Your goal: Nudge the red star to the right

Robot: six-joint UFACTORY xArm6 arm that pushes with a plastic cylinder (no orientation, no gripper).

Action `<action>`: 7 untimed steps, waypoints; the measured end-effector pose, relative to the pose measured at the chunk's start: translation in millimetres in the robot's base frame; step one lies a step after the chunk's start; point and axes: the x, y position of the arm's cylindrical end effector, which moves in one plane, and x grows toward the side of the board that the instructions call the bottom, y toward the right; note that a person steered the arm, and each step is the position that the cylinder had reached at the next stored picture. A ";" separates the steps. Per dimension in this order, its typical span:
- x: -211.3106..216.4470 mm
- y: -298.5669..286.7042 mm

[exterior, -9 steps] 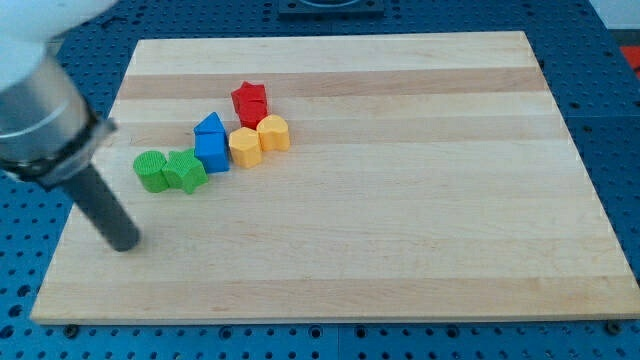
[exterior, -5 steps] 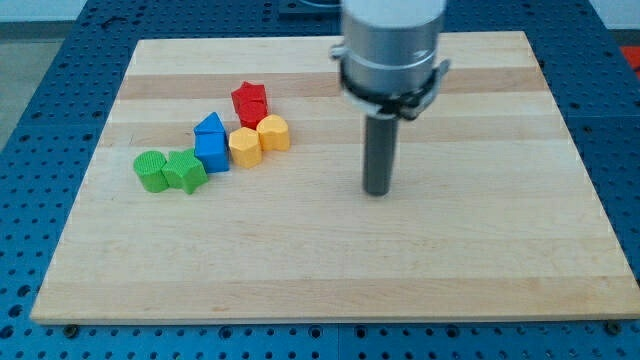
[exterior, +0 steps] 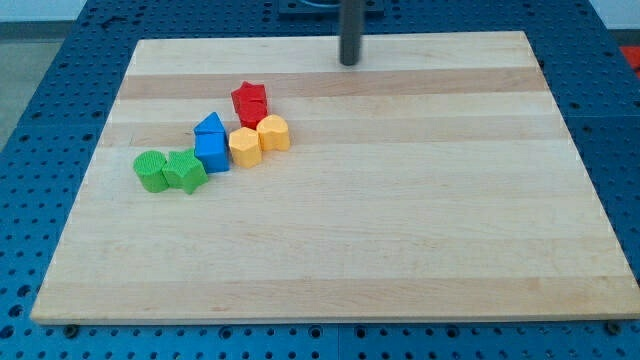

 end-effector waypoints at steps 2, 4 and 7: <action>16.3 -180.6; 71.7 -223.9; 104.9 -138.3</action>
